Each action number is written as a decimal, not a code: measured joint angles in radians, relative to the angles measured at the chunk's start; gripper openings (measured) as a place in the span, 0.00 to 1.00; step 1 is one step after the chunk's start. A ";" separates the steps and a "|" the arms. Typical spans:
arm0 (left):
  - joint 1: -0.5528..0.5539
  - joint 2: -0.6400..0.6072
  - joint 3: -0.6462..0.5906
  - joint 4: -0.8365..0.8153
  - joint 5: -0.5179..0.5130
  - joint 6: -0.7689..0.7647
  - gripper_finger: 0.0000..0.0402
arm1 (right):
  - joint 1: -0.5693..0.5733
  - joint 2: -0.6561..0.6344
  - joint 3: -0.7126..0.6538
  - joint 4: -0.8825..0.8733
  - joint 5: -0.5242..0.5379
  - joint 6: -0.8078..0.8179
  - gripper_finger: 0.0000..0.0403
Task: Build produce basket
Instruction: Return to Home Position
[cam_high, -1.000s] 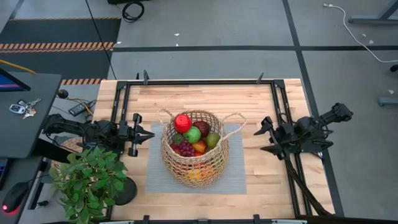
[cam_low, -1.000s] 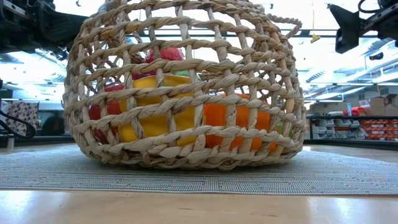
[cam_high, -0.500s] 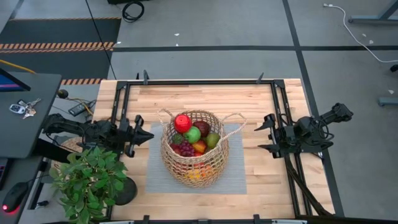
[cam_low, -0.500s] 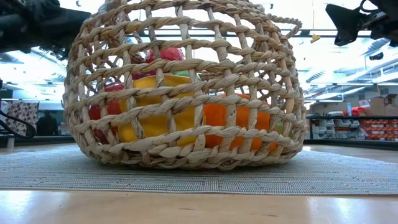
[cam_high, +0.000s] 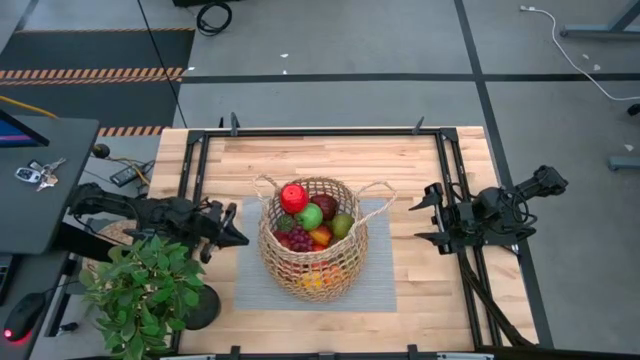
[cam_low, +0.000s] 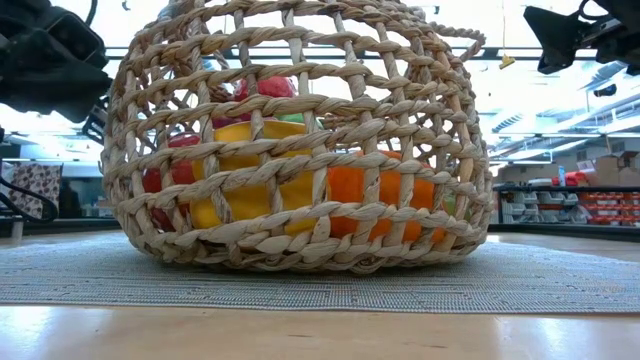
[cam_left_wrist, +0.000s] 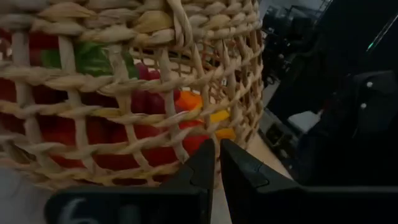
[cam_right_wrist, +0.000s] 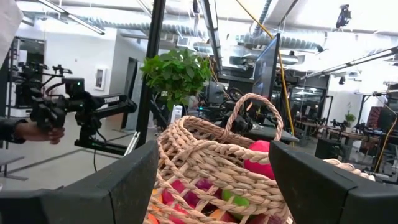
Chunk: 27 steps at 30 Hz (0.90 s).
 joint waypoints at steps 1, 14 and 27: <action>0.000 0.000 0.000 0.002 -0.006 0.020 0.08 | 0.000 0.000 0.000 0.000 0.000 0.000 0.77; 0.000 0.000 -0.001 0.028 -0.020 0.356 0.08 | 0.000 0.000 0.000 0.000 0.000 0.000 0.77; 0.000 0.000 -0.001 0.029 -0.020 0.372 0.08 | 0.000 0.000 0.000 0.000 -0.001 0.000 0.77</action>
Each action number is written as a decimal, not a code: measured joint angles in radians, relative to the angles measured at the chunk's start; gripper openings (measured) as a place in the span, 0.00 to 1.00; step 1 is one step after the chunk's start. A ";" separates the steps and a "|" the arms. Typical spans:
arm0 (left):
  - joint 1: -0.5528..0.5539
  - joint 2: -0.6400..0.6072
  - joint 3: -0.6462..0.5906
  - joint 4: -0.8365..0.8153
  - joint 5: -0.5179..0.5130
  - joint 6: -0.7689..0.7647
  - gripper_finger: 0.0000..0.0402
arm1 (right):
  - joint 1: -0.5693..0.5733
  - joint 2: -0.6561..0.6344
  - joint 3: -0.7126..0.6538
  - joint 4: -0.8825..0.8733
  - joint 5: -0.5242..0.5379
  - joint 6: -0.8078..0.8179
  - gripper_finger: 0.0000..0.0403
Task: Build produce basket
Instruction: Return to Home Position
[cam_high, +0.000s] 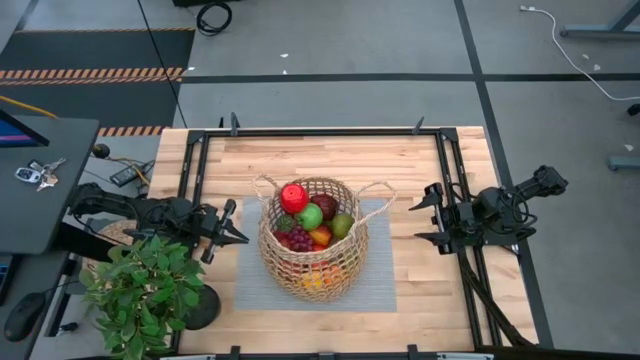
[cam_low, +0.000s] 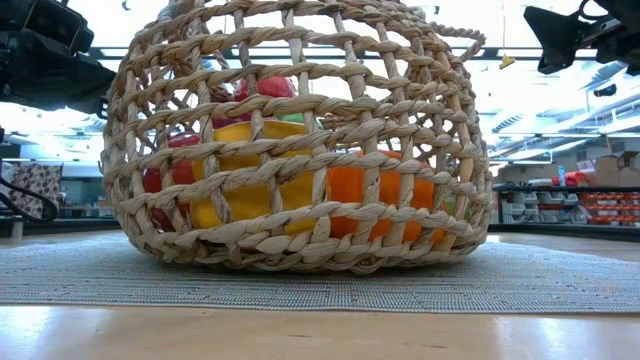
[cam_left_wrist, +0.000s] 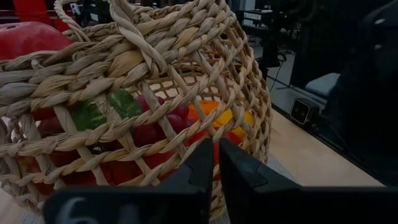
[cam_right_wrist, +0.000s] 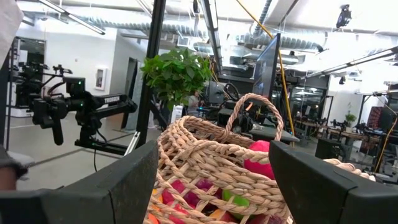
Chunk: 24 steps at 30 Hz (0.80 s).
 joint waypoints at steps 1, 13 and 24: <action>0.000 0.000 0.000 0.000 0.000 0.000 0.09 | 0.000 0.000 0.000 0.000 0.000 0.000 0.77; 0.000 0.000 0.000 0.000 0.000 -0.001 0.07 | 0.000 0.000 0.000 0.000 0.000 0.000 0.77; 0.000 0.000 0.000 0.001 0.000 -0.001 0.09 | 0.000 0.000 0.000 0.000 0.000 0.000 0.77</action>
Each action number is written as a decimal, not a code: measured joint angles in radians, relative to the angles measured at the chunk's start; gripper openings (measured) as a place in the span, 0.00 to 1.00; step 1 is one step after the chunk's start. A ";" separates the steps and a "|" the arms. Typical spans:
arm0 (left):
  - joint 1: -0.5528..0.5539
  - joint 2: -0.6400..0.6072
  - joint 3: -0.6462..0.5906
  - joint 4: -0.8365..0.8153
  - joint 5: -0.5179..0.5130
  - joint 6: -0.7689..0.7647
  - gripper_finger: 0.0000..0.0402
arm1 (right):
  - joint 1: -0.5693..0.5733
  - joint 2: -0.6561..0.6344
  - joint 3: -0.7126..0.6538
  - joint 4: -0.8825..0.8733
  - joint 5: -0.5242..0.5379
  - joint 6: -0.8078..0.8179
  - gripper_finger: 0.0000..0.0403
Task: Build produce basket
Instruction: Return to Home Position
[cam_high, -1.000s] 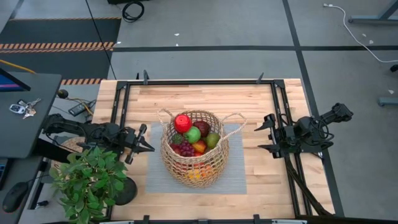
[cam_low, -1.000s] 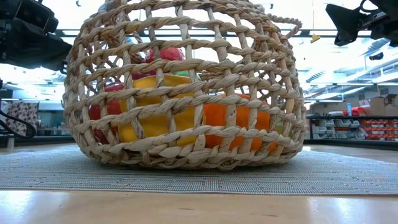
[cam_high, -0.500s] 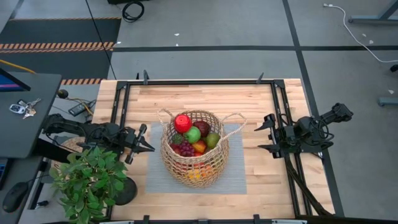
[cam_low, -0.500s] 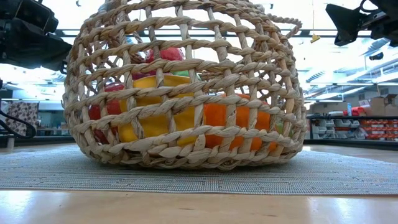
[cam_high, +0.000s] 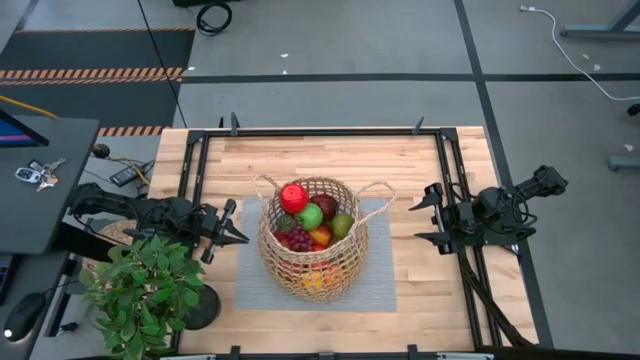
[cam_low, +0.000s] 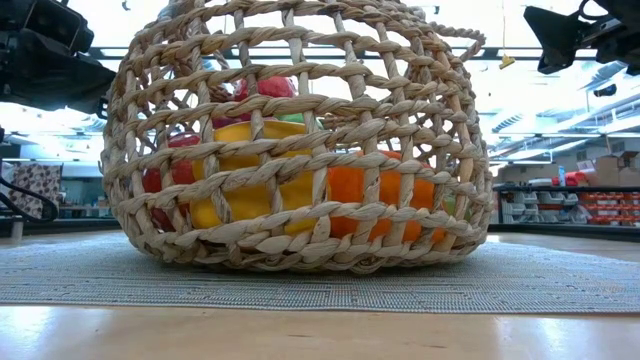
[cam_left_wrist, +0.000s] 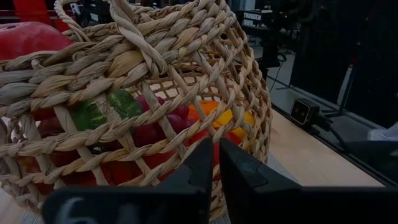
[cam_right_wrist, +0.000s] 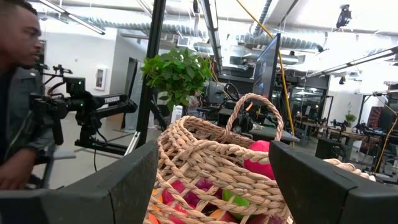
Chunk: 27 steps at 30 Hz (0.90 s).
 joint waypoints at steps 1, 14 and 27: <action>0.000 0.000 0.000 0.000 0.000 0.000 0.09 | 0.000 0.000 0.000 0.000 0.000 0.000 0.77; 0.000 0.000 0.000 0.000 0.000 0.000 0.08 | 0.000 0.000 0.000 0.000 0.000 0.000 0.77; 0.000 0.000 0.000 0.000 0.000 -0.001 0.07 | 0.000 0.000 0.000 0.000 0.000 0.000 0.77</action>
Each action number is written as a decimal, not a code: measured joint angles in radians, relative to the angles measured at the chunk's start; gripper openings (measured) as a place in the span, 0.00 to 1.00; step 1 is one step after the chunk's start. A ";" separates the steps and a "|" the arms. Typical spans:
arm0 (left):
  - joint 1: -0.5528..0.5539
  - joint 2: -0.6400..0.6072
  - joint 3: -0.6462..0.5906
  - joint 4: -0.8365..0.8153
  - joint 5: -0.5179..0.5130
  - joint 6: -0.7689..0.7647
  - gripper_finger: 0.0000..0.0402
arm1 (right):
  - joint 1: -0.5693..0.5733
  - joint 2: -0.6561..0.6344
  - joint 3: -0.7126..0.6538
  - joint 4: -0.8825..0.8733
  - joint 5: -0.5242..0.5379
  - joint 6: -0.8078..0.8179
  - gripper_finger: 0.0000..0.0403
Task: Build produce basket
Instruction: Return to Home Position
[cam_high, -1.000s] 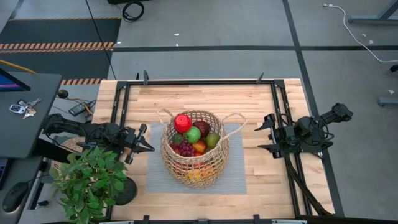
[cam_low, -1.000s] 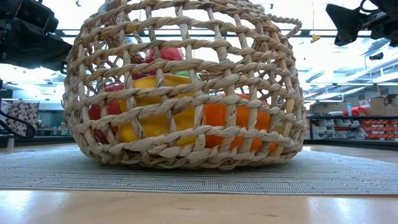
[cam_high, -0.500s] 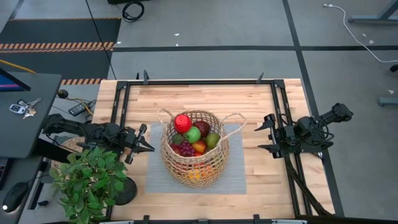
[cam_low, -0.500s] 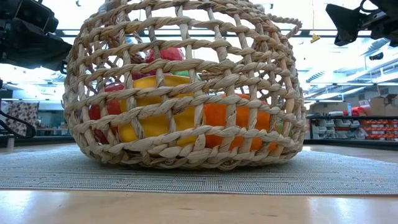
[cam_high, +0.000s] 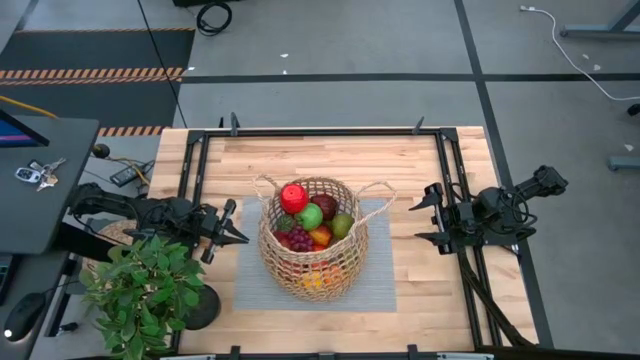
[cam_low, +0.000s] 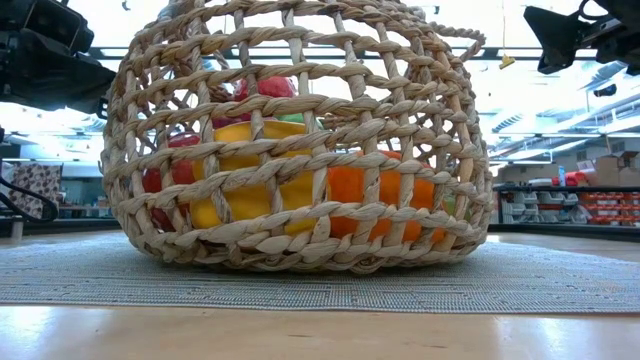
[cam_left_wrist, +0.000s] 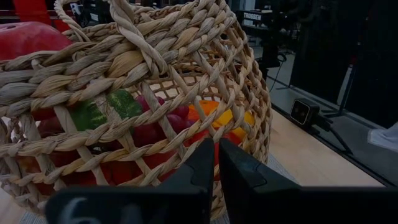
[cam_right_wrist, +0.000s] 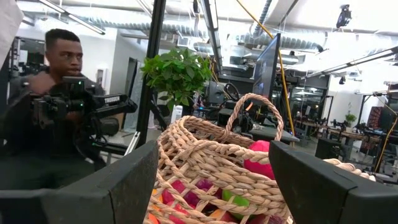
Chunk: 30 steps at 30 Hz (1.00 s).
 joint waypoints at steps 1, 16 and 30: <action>0.000 0.000 0.000 0.000 0.000 0.000 0.07 | 0.000 0.000 0.000 0.000 0.000 0.000 0.77; 0.000 0.000 0.000 0.000 0.000 0.000 0.07 | 0.000 0.000 0.000 0.000 0.000 0.000 0.77; 0.000 0.000 0.000 0.000 0.000 0.000 0.09 | 0.000 0.000 0.000 0.000 0.000 0.000 0.77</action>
